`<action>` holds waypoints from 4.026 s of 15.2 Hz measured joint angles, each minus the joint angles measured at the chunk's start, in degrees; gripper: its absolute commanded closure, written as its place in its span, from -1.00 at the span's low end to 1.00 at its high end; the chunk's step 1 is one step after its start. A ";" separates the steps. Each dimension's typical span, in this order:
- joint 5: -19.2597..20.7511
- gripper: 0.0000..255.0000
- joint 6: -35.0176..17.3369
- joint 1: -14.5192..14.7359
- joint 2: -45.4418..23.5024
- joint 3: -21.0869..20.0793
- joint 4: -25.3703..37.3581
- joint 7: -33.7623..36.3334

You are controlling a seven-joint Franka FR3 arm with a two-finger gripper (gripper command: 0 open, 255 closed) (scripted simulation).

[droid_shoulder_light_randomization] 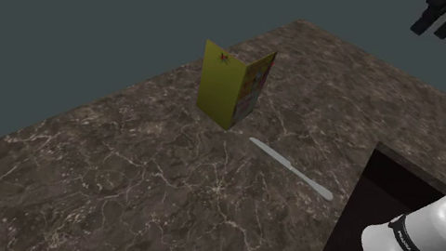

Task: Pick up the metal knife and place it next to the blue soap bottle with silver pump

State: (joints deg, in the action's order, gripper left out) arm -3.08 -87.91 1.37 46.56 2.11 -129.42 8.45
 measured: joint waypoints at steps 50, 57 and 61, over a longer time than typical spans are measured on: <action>-9.04 1.00 -45.25 16.57 -22.04 -23.23 -27.61 -0.80; -9.02 1.00 -42.04 16.71 -19.99 -22.69 -26.40 -0.93; -8.96 1.00 -38.46 16.89 -17.90 -22.18 -24.89 -0.93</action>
State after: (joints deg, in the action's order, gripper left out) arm -12.03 -126.37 18.26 28.66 -20.07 -154.30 7.53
